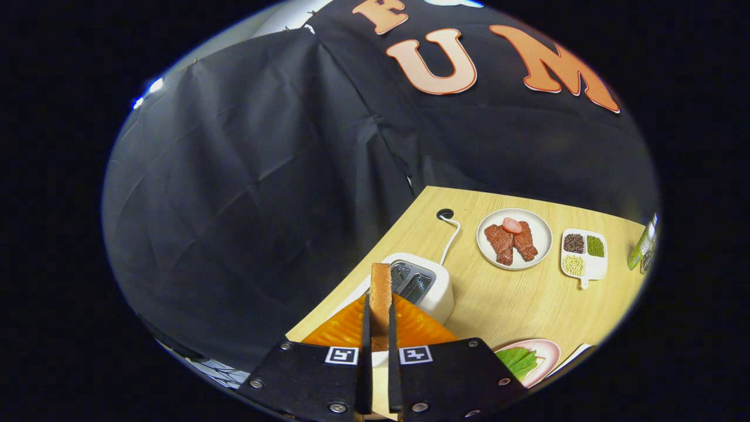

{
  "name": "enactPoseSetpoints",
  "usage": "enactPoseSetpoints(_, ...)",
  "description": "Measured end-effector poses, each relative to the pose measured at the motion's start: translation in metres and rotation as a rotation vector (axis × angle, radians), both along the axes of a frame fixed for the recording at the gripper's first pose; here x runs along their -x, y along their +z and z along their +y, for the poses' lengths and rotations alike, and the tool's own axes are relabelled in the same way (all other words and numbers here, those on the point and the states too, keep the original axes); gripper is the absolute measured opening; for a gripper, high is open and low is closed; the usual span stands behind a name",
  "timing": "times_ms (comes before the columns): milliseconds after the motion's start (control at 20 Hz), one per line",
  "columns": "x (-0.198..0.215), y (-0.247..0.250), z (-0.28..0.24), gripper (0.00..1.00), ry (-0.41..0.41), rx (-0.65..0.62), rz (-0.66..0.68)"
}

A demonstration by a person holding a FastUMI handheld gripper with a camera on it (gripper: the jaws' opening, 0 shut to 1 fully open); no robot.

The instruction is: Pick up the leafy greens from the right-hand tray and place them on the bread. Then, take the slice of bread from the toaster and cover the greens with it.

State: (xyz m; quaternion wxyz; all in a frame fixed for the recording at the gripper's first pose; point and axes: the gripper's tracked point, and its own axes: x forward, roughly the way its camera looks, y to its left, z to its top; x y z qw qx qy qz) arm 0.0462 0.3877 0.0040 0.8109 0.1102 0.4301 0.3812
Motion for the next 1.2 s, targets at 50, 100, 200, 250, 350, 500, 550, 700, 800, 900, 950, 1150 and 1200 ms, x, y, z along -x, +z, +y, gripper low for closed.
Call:
enactPoseSetpoints(50, 0.001, 0.006, -0.007, 0.11, -0.009, -0.005, -0.016)
enactPoseSetpoints(100, 0.003, 0.010, -0.014, 0.11, -0.015, -0.009, -0.023)
enactPoseSetpoints(200, 0.006, 0.017, -0.029, 0.11, -0.031, -0.023, -0.033)
enactPoseSetpoints(250, 0.008, 0.018, -0.038, 0.11, -0.041, -0.031, -0.036)
enactPoseSetpoints(350, 0.010, 0.016, -0.056, 0.11, -0.064, -0.036, -0.038)
enactPoseSetpoints(500, 0.013, 0.007, -0.081, 0.11, -0.097, -0.036, -0.027)
enactPoseSetpoints(550, 0.016, 0.005, -0.089, 0.11, -0.108, -0.036, -0.020)
enactPoseSetpoints(700, 0.023, -0.014, -0.111, 0.11, -0.131, -0.024, -0.009)
enactPoseSetpoints(800, 0.034, -0.029, -0.120, 0.11, -0.135, -0.022, 0.023)
enactPoseSetpoints(900, 0.039, -0.045, -0.127, 0.11, -0.142, -0.024, 0.052)
enactPoseSetpoints(950, 0.041, -0.051, -0.133, 0.11, -0.149, -0.023, 0.060)
enactPoseSetpoints(1150, 0.046, -0.075, -0.150, 0.11, -0.172, -0.019, 0.083)
enactPoseSetpoints(1200, 0.047, -0.081, -0.153, 0.11, -0.178, -0.022, 0.096)
